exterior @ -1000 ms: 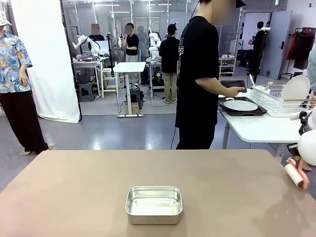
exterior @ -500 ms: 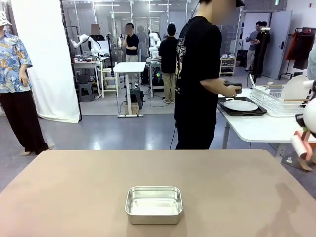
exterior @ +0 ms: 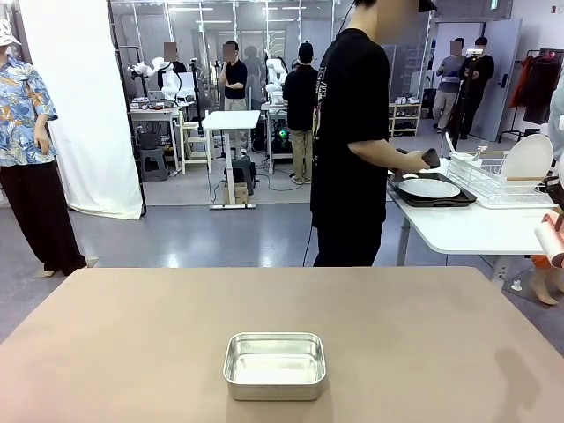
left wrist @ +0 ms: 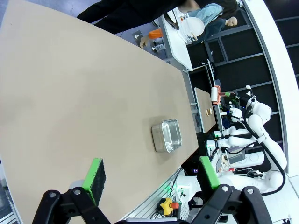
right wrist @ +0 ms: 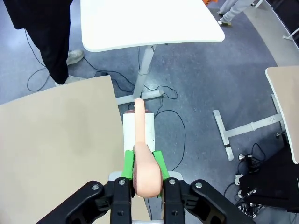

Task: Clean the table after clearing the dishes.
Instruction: When the right (or left) Handle tray is removed, use the right hand (or left hand) to clean the right (or left) side of the table with the Lint Roller, then place the Lint Roller back on top of the Airtight Container.

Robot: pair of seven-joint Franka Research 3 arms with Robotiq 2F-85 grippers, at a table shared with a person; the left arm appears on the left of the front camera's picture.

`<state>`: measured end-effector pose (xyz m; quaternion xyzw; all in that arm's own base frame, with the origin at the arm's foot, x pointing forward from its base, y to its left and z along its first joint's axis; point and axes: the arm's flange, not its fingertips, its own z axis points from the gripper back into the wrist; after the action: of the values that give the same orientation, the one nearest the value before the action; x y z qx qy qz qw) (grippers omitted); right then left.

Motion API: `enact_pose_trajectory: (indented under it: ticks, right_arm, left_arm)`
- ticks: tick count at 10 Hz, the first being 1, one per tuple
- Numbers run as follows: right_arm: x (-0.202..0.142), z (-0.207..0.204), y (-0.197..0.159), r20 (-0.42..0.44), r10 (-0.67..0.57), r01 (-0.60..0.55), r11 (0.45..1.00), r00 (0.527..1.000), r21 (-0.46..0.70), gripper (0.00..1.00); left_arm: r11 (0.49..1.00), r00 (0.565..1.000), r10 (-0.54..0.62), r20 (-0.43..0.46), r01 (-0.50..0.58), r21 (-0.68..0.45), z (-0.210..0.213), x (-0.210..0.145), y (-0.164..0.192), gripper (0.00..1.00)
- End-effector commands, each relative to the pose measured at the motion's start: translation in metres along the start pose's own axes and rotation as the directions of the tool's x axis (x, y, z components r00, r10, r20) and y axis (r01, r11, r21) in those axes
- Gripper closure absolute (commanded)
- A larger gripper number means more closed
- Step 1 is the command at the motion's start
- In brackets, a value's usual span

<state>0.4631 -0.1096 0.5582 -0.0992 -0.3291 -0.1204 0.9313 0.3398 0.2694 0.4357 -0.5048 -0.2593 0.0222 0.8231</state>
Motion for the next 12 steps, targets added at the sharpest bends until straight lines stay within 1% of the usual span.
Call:
enact_pose_trajectory:
  ticks: [1, 12]
  right_arm:
    - [-0.0035, -0.0052, 0.0023, 0.011, 0.012, -0.012, 1.0, 1.0, 0.002, 0.79]
    - [-0.0035, -0.0052, 0.0023, 0.011, 0.012, -0.012, 1.0, 1.0, 0.002, 0.79]
  left_arm:
    - [1.0, 1.0, -0.009, 0.008, 0.009, -0.008, 0.0021, -0.0025, -0.0006, 0.0]
    - [1.0, 1.0, -0.009, 0.008, 0.009, -0.008, 0.0021, -0.0025, -0.0006, 0.0]
